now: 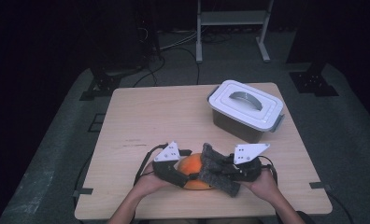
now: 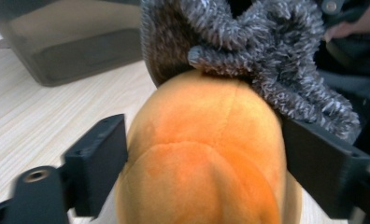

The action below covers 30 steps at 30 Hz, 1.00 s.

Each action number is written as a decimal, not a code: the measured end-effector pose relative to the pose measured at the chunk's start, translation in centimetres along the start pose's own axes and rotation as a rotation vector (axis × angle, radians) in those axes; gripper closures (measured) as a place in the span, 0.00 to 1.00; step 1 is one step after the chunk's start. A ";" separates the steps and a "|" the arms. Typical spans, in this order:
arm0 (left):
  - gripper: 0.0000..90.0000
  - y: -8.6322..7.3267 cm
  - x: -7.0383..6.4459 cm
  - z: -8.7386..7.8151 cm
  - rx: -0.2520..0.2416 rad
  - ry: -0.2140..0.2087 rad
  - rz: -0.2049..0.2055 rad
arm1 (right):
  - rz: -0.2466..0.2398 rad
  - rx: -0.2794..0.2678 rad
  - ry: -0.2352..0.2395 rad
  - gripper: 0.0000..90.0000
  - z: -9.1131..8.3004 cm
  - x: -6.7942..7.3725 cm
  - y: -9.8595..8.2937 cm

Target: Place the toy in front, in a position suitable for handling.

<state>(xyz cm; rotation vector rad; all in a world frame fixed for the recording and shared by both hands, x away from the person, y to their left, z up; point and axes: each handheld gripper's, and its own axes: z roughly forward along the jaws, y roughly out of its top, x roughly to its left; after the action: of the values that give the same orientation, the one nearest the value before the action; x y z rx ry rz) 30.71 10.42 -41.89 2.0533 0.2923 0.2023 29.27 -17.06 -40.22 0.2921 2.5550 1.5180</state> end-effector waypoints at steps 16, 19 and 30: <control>0.36 -1.1 0.2 -1.0 -0.012 -0.052 0.066 | 0.042 -0.005 0.006 0.81 -0.7 -1.0 -0.6; 0.18 -0.7 0.5 -0.8 0.009 -0.044 0.012 | 0.038 0.004 0.012 0.81 -0.1 -0.6 -0.7; 0.45 -0.4 -0.5 -1.2 -0.038 0.074 0.138 | 0.055 0.074 -0.033 0.81 -0.5 -1.6 -1.5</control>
<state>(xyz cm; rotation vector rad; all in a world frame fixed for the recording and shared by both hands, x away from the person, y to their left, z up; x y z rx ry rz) 29.91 11.42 -41.67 2.0324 0.1905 0.3663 30.58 -18.62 -41.23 0.3964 2.6017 1.4269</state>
